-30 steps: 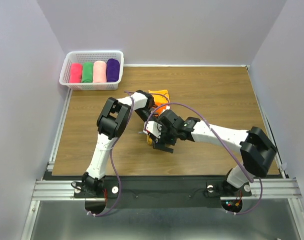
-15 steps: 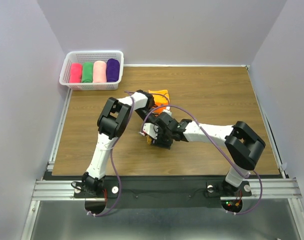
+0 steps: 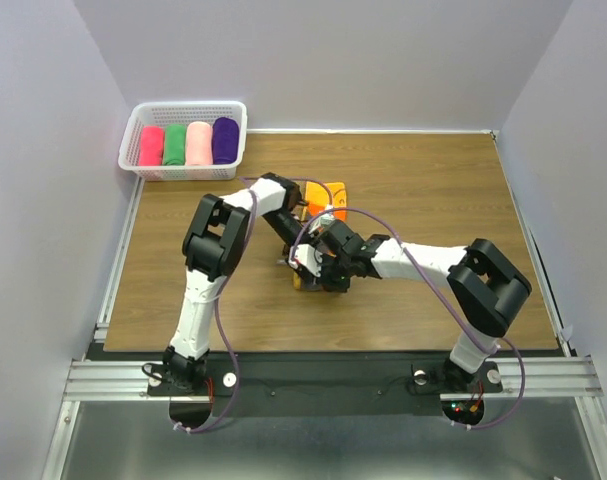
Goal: Roll the towels
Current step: Roll the towel
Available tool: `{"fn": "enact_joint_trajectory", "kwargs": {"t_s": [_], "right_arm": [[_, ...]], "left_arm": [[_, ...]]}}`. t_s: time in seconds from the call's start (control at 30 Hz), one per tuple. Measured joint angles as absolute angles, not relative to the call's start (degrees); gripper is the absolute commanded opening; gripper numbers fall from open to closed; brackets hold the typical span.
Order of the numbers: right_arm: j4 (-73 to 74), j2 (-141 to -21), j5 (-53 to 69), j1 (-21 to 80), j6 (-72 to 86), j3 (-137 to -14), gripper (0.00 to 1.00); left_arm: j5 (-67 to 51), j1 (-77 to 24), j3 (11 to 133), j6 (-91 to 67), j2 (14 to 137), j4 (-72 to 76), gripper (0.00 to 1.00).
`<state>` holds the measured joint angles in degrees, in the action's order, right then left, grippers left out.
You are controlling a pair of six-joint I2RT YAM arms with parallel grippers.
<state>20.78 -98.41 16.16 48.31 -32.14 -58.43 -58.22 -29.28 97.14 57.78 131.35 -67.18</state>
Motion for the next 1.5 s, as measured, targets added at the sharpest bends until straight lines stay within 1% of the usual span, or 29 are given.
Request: {"fn": "enact_joint_trajectory", "kwargs": {"t_s": [0.13, 0.33, 0.47, 0.57, 0.7, 0.77, 0.8, 0.93, 1.0, 1.1, 1.23, 1.37, 1.5], "right_arm": [[23.6, -98.4, 20.9, 46.7, -32.7, -58.9, 0.01], [30.7, -101.7, 29.4, 42.3, -32.8, -63.9, 0.01], [36.6, -107.0, 35.5, 39.4, -33.3, -70.2, 0.01], [40.4, -110.5, 40.4, 37.6, -33.7, -74.1, 0.02], [45.3, -114.8, 46.1, 35.2, -34.5, -77.8, 0.04], [49.2, -117.5, 48.6, 34.1, -35.9, -80.3, 0.04], [51.7, -119.6, 50.2, 33.3, -37.0, -82.2, 0.05], [57.0, -125.2, 55.2, 31.4, -39.0, -86.0, 0.06], [58.9, -126.5, 56.7, 30.7, -39.3, -86.9, 0.07], [61.2, -128.0, 58.0, 30.0, -39.5, -88.3, 0.08], [63.8, -129.7, 58.8, 29.9, -39.9, -90.3, 0.10], [65.4, -130.8, 59.1, 29.9, -40.0, -91.5, 0.12], [67.1, -132.4, 59.5, 29.9, -39.4, -93.4, 0.13]], "left_arm": [[-54.7, -25.6, 97.1, 58.0, 127.4, -64.9, 0.59], [-54.9, -13.1, 95.9, 57.6, 119.0, -61.3, 0.63], [-56.0, -4.6, 86.6, 55.0, 108.5, -55.0, 0.64], [-54.4, -3.5, 76.0, 51.1, 97.1, -47.4, 0.66], [-50.0, -6.9, 61.5, 48.5, 80.3, -36.1, 0.67], [-46.8, -9.6, 55.8, 48.9, 73.3, -31.5, 0.71], [-44.1, -12.1, 51.6, 49.5, 68.1, -28.9, 0.76], [-32.8, -25.8, 37.9, 53.7, 52.6, -19.3, 0.84], [-28.2, -33.5, 32.6, 56.8, 48.1, -16.2, 0.83], [-21.5, -41.7, 29.0, 59.7, 48.1, -12.1, 0.83], [-15.4, -49.5, 29.7, 60.6, 56.7, -5.3, 0.82], [-11.3, -54.0, 32.0, 60.6, 66.6, -0.5, 0.81], [-8.8, -56.3, 33.9, 60.7, 72.0, 3.3, 0.80]]}}
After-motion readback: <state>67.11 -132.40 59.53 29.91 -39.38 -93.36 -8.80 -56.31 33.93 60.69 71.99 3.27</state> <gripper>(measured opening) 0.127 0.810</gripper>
